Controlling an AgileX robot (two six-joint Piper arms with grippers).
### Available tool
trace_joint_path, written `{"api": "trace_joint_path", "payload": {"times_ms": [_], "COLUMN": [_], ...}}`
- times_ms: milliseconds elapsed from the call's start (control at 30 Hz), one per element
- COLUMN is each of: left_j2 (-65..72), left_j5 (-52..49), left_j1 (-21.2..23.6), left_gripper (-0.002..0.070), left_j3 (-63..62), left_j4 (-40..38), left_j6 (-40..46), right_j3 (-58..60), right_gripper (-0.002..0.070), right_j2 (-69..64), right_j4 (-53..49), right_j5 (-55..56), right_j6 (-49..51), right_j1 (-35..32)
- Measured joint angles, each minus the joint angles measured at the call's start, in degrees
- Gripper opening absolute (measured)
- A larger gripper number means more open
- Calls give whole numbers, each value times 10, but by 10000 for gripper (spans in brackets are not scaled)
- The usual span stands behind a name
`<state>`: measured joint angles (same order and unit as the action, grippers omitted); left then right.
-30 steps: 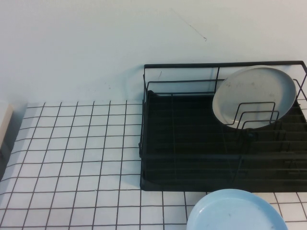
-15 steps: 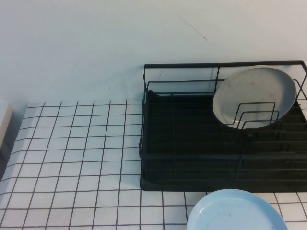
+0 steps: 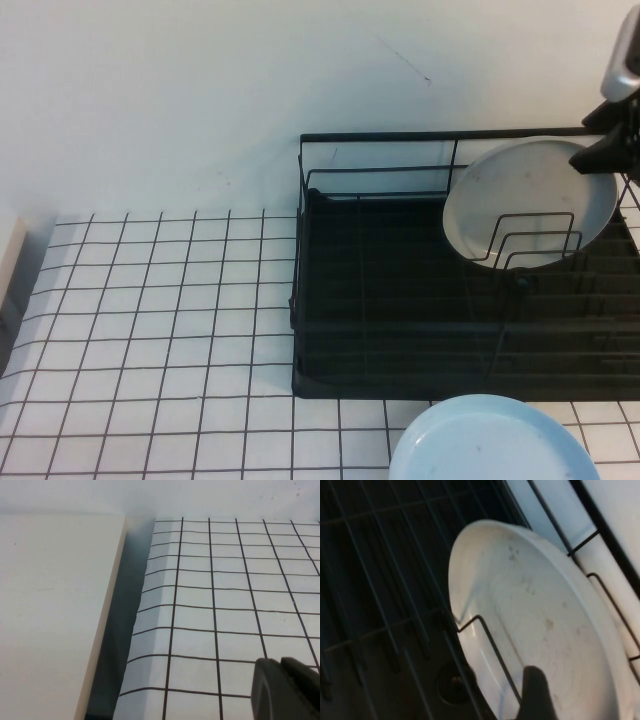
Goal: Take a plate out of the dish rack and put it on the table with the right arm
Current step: Grasp the plate from the shelf
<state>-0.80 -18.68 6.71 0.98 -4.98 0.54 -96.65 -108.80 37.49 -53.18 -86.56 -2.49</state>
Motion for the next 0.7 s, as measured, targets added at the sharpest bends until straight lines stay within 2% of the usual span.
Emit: {"api": "trace_joint_path", "payload": {"times_ms": [233,367,500,700], "left_j2": [0,0,0,0], "left_j5": [0,0,0,0], "left_j1": [0,0,0,0], "left_gripper": [-3,-3,-3,-3], "left_j3": [0,0,0,0], "left_j4": [0,0,0,0], "left_j6": [0,0,0,0], "right_j3": [-17,-17,-23,-38], "right_gripper": [414,319,160,151], "right_j2": [-74,-86,-86,-63], "right_j4": [2,5,2,-41], "right_j5": [46,95,98,78], "right_j6": [-36,-39,-43,6], "right_j1": [12,27,31,35]}}
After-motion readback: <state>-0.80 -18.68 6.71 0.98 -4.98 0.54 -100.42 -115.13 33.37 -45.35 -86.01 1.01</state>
